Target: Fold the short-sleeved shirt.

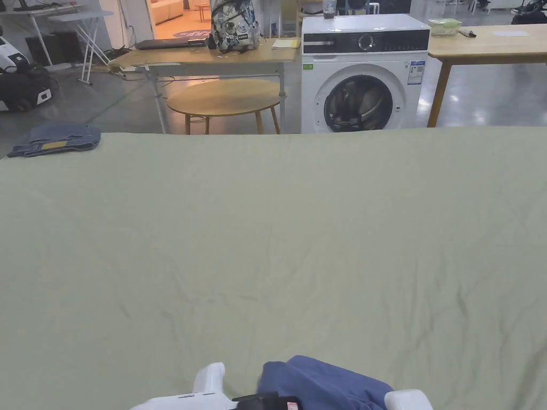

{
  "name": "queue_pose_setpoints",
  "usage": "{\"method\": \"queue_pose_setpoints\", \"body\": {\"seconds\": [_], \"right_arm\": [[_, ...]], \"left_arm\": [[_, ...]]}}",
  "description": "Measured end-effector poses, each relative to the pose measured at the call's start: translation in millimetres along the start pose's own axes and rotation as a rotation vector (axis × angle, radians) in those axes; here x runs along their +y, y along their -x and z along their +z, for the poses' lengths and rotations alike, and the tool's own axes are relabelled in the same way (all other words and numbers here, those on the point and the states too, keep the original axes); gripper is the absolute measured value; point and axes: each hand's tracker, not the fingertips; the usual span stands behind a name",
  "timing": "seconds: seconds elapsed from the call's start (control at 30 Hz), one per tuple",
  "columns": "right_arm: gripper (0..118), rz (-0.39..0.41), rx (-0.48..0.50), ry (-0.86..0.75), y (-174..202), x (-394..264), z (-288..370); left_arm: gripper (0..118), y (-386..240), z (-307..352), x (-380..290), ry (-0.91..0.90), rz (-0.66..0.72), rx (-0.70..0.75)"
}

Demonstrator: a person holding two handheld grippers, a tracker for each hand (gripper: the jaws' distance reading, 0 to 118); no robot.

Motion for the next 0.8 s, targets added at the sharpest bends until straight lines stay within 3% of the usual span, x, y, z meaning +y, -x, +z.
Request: {"method": "queue_pose_setpoints", "body": {"seconds": [0.03,0.17,0.3,0.37,0.43,0.53,0.63,0.73,0.8], "right_arm": [[0,0.031,-0.031,-0.002,6,0,-1],[0,0.181,-0.105,-0.037,18,-7,-3],[0,0.101,-0.074,-0.101,17,-14,13],[0,0.005,0.022,-0.177,11,-13,40],[0,-0.003,0.079,-0.301,8,-15,72],[0,-0.008,0.049,-0.342,8,-16,109],[0,-0.031,0.058,-0.331,0,-21,114],[0,-0.058,0.059,-0.302,-5,-25,108],[0,-0.061,0.048,-0.284,-4,-26,103]], "left_arm": [[32,0,-4,-1,0.013,-0.029,0.086],[32,11,-1,-1,-0.002,0.049,0.007],[31,7,13,-2,-0.036,0.082,-0.037],[31,5,42,0,-0.116,0.115,-0.088],[31,9,85,7,-0.220,0.133,-0.103],[31,36,168,28,-0.365,0.135,0.006],[30,77,239,43,-0.492,0.185,0.211],[30,124,279,62,-0.536,0.301,0.274],[30,150,295,77,-0.566,0.298,0.342]]}}
